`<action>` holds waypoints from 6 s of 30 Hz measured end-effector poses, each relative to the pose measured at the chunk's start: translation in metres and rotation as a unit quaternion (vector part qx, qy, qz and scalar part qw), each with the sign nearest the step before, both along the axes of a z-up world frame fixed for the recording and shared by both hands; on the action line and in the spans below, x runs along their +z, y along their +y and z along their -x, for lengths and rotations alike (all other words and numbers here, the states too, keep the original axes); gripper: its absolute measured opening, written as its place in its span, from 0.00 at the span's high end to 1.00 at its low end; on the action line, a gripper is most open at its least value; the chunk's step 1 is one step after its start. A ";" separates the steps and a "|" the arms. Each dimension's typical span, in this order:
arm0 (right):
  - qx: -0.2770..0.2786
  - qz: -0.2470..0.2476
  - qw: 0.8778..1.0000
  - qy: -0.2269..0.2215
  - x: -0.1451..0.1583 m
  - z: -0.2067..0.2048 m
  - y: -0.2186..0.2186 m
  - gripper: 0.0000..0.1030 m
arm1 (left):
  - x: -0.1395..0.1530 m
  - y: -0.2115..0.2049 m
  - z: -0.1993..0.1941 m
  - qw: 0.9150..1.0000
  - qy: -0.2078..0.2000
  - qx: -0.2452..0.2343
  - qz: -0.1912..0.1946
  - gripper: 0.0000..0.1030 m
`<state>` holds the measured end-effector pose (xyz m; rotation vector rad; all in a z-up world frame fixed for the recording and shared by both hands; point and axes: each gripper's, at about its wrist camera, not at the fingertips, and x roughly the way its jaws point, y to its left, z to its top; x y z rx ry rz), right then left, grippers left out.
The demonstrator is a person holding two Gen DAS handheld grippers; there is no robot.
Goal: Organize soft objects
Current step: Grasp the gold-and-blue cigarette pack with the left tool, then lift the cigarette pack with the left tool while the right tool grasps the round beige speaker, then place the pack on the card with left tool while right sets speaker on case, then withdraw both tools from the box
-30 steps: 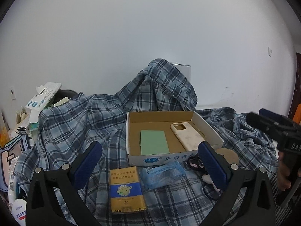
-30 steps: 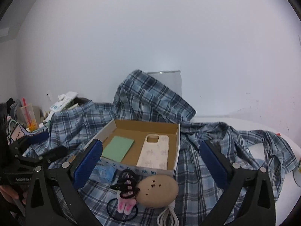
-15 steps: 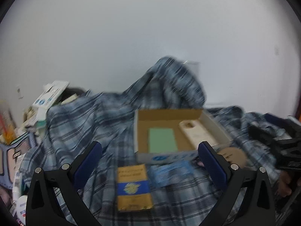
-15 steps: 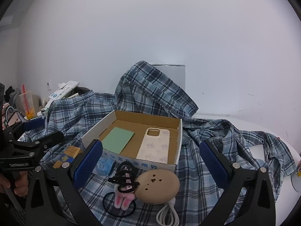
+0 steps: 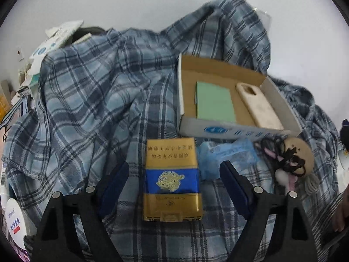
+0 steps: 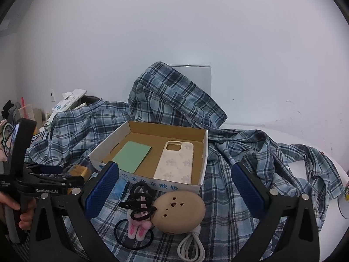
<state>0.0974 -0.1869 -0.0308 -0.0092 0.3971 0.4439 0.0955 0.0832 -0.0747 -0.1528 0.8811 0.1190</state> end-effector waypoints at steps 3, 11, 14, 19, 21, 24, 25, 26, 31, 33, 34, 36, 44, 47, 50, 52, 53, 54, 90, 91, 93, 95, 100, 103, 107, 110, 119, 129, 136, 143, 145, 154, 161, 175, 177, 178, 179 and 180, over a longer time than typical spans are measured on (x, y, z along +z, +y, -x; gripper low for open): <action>0.000 0.003 1.000 0.003 -0.001 -0.001 0.001 0.00 | -0.004 0.003 -0.003 1.000 0.011 0.000 0.008 0.24; -0.007 0.015 1.000 0.015 -0.008 -0.008 0.004 0.00 | -0.011 0.002 -0.007 1.000 0.031 -0.006 0.003 0.48; -0.009 0.014 1.000 0.014 -0.008 -0.008 0.003 0.00 | 0.001 -0.002 0.001 1.000 -0.007 -0.012 -0.009 0.48; -0.014 0.009 1.000 0.011 -0.006 -0.009 0.000 0.00 | 0.031 -0.024 0.027 0.991 -0.117 -0.058 -0.042 0.48; -0.016 0.007 1.000 0.014 -0.006 -0.011 -0.002 0.00 | 0.042 -0.032 0.038 0.982 -0.162 -0.075 -0.055 0.48; -0.014 0.003 1.000 0.026 -0.006 -0.016 -0.005 0.00 | 0.053 -0.037 0.050 0.973 -0.208 -0.083 -0.064 0.48; -0.013 -0.001 0.999 0.031 -0.007 -0.017 -0.006 0.00 | 0.056 -0.038 0.055 0.969 -0.223 -0.084 -0.063 0.48; -0.012 -0.006 0.999 0.037 -0.007 -0.019 -0.008 0.00 | 0.058 -0.038 0.058 0.967 -0.232 -0.084 -0.061 0.48; -0.024 -0.008 0.997 0.070 -0.012 -0.032 -0.012 0.02 | 0.067 -0.033 0.072 0.958 -0.271 -0.079 -0.041 0.48; -0.026 0.007 0.996 0.087 -0.017 -0.038 -0.010 0.12 | 0.070 -0.032 0.072 0.957 -0.277 -0.079 -0.039 0.48; -0.024 0.014 0.995 0.095 -0.020 -0.041 -0.009 0.18 | 0.071 -0.031 0.073 0.957 -0.278 -0.079 -0.039 0.48; -0.030 0.039 0.992 0.115 -0.027 -0.047 -0.005 0.24 | 0.071 -0.030 0.072 0.957 -0.277 -0.074 -0.040 0.48; -0.008 0.092 0.979 0.180 -0.055 -0.060 0.007 0.30 | 0.067 -0.028 0.070 0.960 -0.268 -0.065 -0.038 0.48; 0.007 0.109 0.979 0.173 -0.058 -0.054 0.015 0.30 | 0.066 -0.027 0.068 0.962 -0.262 -0.065 -0.037 0.48; 0.014 0.121 0.979 0.161 -0.057 -0.050 0.021 0.30 | 0.066 -0.027 0.067 0.962 -0.262 -0.066 -0.037 0.48; 0.016 0.123 0.979 0.163 -0.058 -0.050 0.021 0.23 | 0.066 -0.028 0.067 0.962 -0.262 -0.067 -0.037 0.48; 0.015 0.123 0.978 0.166 -0.059 -0.051 0.021 0.21 | 0.066 -0.028 0.067 0.962 -0.261 -0.067 -0.038 0.48; 0.014 0.121 0.978 0.169 -0.061 -0.051 0.019 0.20 | 0.066 -0.028 0.067 0.962 -0.261 -0.067 -0.038 0.48; 0.039 0.064 0.991 0.111 -0.026 -0.031 0.006 0.41 | 0.073 -0.034 0.076 0.957 -0.275 -0.082 -0.040 0.48; 0.039 0.058 0.993 0.100 -0.020 -0.028 0.003 0.41 | 0.076 -0.034 0.078 0.957 -0.277 -0.080 -0.038 0.48; 0.032 0.046 0.996 0.077 -0.005 -0.022 -0.002 0.41 | 0.083 -0.038 0.082 0.954 -0.286 -0.072 -0.053 0.48; 0.025 0.039 0.997 0.060 0.008 -0.020 -0.006 0.41 | 0.091 -0.044 0.081 0.953 -0.286 -0.079 -0.063 0.48; 0.012 0.038 0.998 0.042 0.042 -0.026 -0.007 0.40 | 0.115 -0.055 0.069 0.951 -0.284 -0.094 -0.072 0.48; -0.002 0.029 0.999 0.032 0.059 -0.036 -0.006 0.40 | 0.129 -0.062 0.049 0.951 -0.281 -0.101 -0.082 0.48; -0.009 -0.002 0.999 0.038 0.073 -0.061 0.000 0.39 | 0.143 -0.061 0.012 0.956 -0.270 -0.103 -0.052 0.48; -0.011 -0.015 0.999 0.044 0.071 -0.081 0.007 0.39 | 0.146 -0.065 -0.015 0.956 -0.271 -0.100 -0.057 0.48; -0.001 -0.003 0.996 0.090 0.013 -0.117 0.028 0.38 | 0.102 -0.055 -0.073 0.973 -0.201 -0.105 -0.029 0.48; 0.030 0.027 0.993 0.108 -0.033 -0.118 0.048 0.35 | 0.054 -0.045 -0.096 0.985 -0.136 -0.101 -0.036 0.47; 0.021 0.023 0.995 0.092 -0.036 -0.113 0.049 0.07 | 0.056 -0.042 -0.092 0.985 -0.145 -0.082 -0.040 0.17; 0.006 0.017 0.997 0.072 -0.014 -0.105 0.035 0.06 | 0.085 -0.041 -0.074 0.980 -0.186 -0.066 -0.037 0.17; 0.001 0.010 0.998 0.067 -0.002 -0.100 0.028 0.06 | 0.102 -0.047 -0.064 0.976 -0.201 -0.066 -0.042 0.17; -0.004 -0.029 1.000 0.001 0.055 -0.048 -0.011 0.06 | 0.158 -0.065 0.008 0.953 -0.285 -0.089 -0.054 0.17; -0.003 -0.062 0.998 -0.021 0.058 -0.012 -0.041 0.04 | 0.152 -0.079 0.059 0.939 -0.322 -0.108 -0.060 0.00; 0.010 -0.063 0.997 -0.049 0.013 0.004 -0.056 0.01 | 0.090 -0.081 0.077 0.938 -0.325 -0.105 -0.056 0.00; 0.013 -0.055 0.998 -0.041 0.008 0.002 -0.054 0.01 | 0.081 -0.078 0.073 0.941 -0.319 -0.101 -0.057 0.00; 0.014 -0.051 0.998 -0.039 0.006 0.002 -0.053 0.01 | 0.078 -0.077 0.071 0.943 -0.312 -0.100 -0.055 0.00; 0.015 -0.047 0.998 -0.038 0.005 0.002 -0.052 0.01 | 0.076 -0.076 0.069 0.946 -0.306 -0.099 -0.051 0.00; 0.016 -0.043 0.998 -0.039 0.005 0.003 -0.051 0.01 | 0.075 -0.075 0.069 0.946 -0.305 -0.097 -0.049 0.00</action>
